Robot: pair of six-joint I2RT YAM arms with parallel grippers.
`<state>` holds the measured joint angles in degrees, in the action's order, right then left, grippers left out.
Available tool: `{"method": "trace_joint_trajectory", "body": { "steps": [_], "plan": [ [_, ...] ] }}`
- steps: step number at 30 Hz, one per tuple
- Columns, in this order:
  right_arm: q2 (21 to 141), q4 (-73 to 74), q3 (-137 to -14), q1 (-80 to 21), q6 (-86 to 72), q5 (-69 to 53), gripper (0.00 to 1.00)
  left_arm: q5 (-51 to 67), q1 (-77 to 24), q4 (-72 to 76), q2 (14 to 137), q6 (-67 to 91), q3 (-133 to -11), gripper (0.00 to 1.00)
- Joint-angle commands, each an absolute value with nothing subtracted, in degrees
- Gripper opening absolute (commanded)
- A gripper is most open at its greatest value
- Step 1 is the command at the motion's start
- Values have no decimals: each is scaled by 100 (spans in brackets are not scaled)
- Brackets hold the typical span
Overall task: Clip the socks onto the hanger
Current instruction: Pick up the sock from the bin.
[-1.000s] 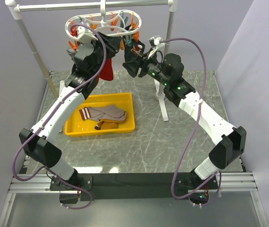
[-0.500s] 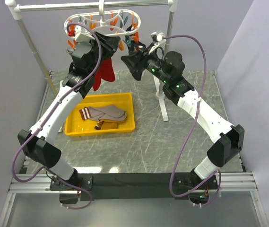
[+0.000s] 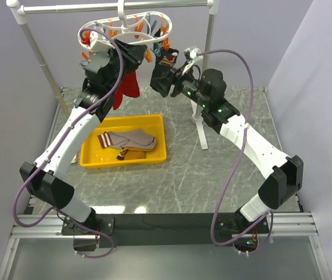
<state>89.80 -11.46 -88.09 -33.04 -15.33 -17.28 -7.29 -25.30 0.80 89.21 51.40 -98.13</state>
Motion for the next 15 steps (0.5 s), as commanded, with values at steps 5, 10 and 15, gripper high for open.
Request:
{"method": "trace_joint_trajectory", "body": {
  "steps": [5, 10, 15],
  "plan": [
    [8201, -827, -8052, -3348, -1230, -2013, 68, -607, -2496, 800, 8490, 4536, -9589, 28],
    [8007, -466, -7568, -3410, -1301, -2162, 69, -484, -2496, 817, 8560, 4333, -9677, 27],
    [8287, 234, -7418, -4006, -906, -1768, 72, -404, -2496, 738, 8604, 4184, -9747, 27]
  ]
}}
